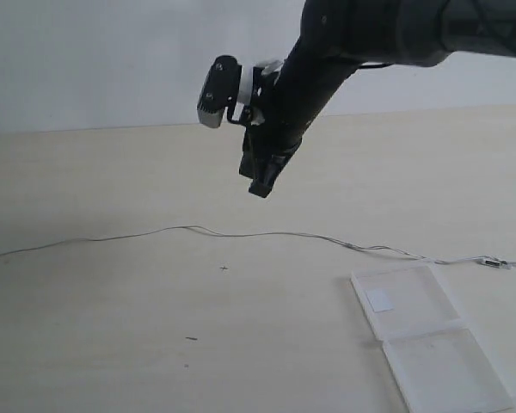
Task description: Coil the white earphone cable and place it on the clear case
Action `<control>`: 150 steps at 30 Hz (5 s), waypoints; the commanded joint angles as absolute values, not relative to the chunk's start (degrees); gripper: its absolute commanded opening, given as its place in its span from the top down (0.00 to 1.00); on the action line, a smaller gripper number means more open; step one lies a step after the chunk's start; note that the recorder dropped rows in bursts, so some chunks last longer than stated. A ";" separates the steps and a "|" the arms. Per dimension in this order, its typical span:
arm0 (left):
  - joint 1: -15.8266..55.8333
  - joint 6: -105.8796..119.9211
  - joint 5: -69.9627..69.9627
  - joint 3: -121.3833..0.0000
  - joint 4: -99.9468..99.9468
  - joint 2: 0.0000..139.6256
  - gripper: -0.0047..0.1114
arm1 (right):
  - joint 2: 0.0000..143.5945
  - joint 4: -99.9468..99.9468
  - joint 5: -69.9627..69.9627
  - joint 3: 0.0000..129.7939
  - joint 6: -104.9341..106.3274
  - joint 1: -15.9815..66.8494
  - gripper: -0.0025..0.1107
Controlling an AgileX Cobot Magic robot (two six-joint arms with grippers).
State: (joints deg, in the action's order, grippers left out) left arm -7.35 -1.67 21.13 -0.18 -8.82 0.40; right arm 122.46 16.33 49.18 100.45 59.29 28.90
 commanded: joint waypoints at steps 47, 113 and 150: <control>-7.57 -1.65 20.81 0.00 -8.48 0.00 0.96 | 143.80 16.07 44.23 110.79 44.89 33.29 0.98; -7.36 -10.84 10.09 0.00 -25.79 0.00 0.96 | 86.98 33.86 47.59 117.71 56.35 33.29 0.98; 2.44 116.99 50.29 -26.43 -99.95 60.05 0.96 | 86.42 35.00 50.00 119.91 44.29 33.29 0.98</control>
State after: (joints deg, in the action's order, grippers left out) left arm 2.30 108.43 43.30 -25.20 -96.32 53.98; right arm 86.84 34.93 50.17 119.49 45.66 33.43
